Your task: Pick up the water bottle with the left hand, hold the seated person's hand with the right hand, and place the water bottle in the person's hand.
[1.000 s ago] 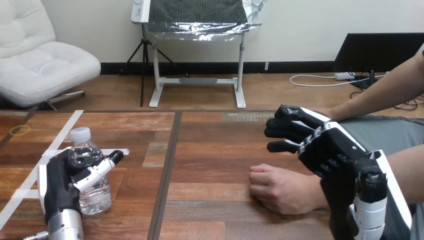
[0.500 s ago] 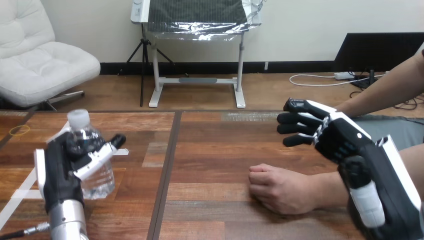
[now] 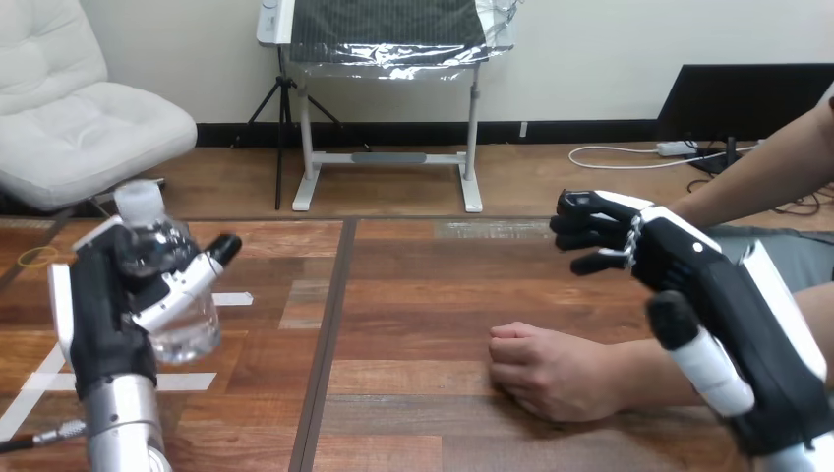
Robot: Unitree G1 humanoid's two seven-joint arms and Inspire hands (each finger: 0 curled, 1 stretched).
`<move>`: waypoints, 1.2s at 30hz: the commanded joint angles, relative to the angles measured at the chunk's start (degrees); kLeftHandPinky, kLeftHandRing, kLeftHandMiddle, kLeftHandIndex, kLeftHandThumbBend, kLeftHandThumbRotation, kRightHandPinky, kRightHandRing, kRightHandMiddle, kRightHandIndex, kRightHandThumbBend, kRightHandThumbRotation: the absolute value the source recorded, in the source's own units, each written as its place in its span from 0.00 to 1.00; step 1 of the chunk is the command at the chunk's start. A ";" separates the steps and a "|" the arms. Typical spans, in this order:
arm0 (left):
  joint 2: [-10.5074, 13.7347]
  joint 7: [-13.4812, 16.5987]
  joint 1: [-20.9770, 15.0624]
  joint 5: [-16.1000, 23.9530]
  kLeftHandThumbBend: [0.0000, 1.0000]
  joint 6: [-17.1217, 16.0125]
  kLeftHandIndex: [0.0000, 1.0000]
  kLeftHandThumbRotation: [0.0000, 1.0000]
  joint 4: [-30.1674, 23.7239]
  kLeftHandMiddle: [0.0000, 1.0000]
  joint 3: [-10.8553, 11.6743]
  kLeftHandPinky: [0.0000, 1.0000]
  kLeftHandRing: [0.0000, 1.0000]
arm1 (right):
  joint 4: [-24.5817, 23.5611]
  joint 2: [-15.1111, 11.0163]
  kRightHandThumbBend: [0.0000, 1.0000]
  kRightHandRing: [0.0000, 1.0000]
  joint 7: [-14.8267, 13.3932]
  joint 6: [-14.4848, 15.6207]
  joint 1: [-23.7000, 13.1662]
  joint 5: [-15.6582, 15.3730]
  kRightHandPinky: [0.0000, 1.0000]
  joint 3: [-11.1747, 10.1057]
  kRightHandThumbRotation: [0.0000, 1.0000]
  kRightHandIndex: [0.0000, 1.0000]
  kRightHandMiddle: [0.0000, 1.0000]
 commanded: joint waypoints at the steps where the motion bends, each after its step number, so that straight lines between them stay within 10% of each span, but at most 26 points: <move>1: -0.24 -1.59 -1.96 -0.73 0.75 -0.76 0.33 0.00 -11.24 0.31 -0.96 0.21 0.27 | 3.61 -4.61 0.87 0.76 0.14 -0.56 -8.64 -2.90 0.68 -3.73 0.96 0.79 0.77; 18: -2.50 -5.14 0.32 -4.77 0.76 2.01 0.32 0.00 -21.28 0.30 -1.94 0.19 0.25 | 10.74 -13.95 0.92 0.76 1.51 2.16 -15.05 -10.87 0.66 -5.64 0.88 0.81 0.80; 36: -4.26 -6.91 2.10 -5.71 0.77 5.86 0.32 0.00 -28.21 0.29 -2.78 0.18 0.24 | 22.20 -22.45 0.93 0.81 6.86 1.22 -22.27 -15.16 0.73 -2.80 0.57 0.83 0.83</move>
